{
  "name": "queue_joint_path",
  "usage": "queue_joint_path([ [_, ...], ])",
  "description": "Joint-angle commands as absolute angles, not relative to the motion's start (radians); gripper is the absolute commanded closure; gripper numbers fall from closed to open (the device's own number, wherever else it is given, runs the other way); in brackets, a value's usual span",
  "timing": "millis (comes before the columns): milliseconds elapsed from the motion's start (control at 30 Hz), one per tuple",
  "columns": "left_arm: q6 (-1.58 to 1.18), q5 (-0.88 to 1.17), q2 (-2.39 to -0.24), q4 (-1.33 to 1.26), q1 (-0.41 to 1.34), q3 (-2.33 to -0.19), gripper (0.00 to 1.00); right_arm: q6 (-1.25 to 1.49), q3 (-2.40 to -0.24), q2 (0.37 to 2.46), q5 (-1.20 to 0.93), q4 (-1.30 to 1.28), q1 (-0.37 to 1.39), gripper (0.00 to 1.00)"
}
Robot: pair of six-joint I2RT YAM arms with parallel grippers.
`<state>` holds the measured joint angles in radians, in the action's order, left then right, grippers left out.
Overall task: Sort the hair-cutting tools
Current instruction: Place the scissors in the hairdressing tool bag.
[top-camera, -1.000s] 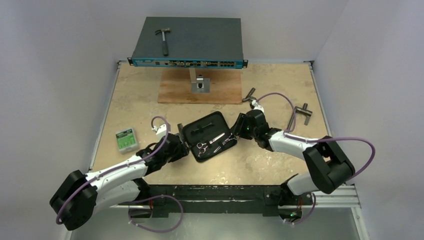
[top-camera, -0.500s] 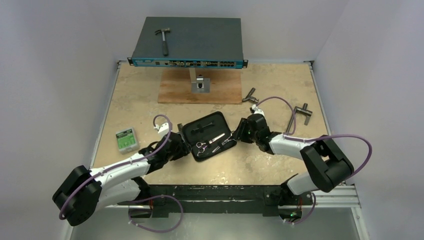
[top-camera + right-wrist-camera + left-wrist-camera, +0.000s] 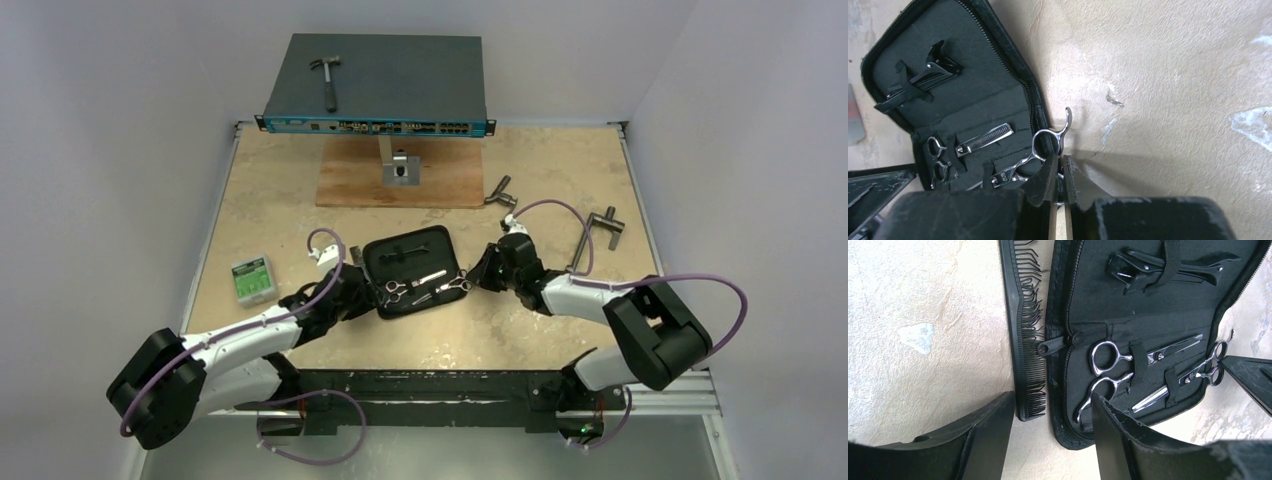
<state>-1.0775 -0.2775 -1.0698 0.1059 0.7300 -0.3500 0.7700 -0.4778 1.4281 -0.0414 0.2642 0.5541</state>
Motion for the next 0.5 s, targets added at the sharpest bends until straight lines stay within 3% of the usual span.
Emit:
queue_joint_path([
  [0,-1.061,-0.262,-1.095,0.120,0.735,-0.357,0.43,0.794,-0.454,1.385,-0.089,0.298,0.557,1.00],
  [467,-1.060,-0.252,-1.125,0.103,0.735,-0.360,0.44,0.795,-0.408,1.380,-0.156,0.345,0.635,1.00],
])
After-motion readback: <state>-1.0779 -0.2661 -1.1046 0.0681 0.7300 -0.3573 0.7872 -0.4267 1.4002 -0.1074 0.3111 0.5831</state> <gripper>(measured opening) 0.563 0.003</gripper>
